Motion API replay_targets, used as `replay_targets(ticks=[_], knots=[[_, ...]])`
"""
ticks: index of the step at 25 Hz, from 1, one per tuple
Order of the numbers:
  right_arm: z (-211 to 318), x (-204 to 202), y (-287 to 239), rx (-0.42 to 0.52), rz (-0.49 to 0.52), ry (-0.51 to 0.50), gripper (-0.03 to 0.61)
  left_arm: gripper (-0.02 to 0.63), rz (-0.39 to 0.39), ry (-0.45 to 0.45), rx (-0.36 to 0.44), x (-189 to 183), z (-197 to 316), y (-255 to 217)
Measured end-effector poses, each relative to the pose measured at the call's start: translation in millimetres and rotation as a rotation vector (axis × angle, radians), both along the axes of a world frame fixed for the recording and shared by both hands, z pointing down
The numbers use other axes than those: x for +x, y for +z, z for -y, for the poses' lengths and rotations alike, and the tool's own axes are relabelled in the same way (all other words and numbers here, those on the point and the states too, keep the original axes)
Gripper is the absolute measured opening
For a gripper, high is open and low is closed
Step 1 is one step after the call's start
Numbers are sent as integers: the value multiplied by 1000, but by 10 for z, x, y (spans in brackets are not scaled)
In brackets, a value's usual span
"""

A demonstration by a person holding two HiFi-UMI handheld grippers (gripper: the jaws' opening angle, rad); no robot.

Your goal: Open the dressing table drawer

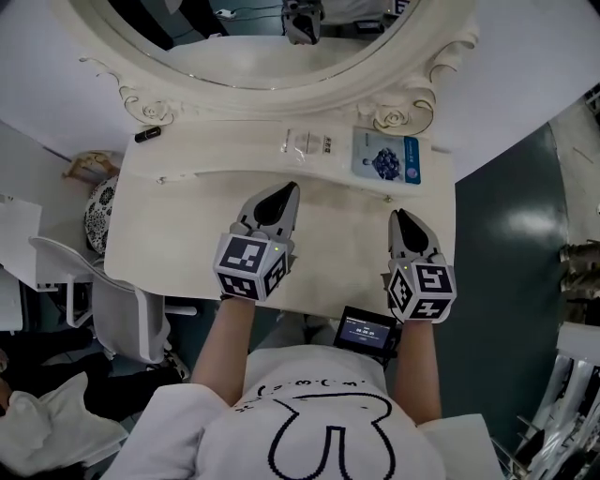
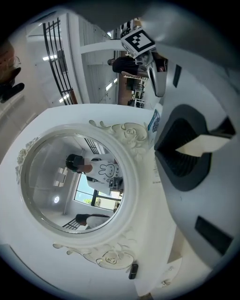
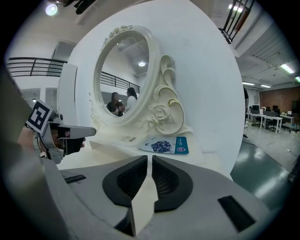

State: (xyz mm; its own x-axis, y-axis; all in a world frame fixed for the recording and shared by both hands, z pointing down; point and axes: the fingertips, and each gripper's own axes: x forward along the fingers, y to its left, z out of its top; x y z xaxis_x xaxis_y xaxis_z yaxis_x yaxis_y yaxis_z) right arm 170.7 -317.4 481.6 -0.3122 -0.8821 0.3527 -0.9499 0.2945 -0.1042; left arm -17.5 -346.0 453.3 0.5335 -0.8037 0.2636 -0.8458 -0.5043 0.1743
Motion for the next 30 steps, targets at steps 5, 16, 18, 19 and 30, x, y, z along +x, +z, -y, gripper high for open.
replay_targets(ticks=[5, 16, 18, 19, 30], knots=[[59, 14, 217, -51, -5, 15, 113, 11, 9, -1, -47, -16, 32, 208], [211, 81, 640, -142, -29, 93, 187, 12, 15, 1, -110, -49, 161, 533], [267, 80, 679, -150, -30, 103, 187, 12, 18, -1, -117, -72, 188, 563], [296, 78, 706, -156, -32, 106, 187, 12, 20, -2, -120, -85, 202, 575], [484, 155, 1005, -223, -58, 157, 174, 12, 38, -39, -139, -237, 309, 644]])
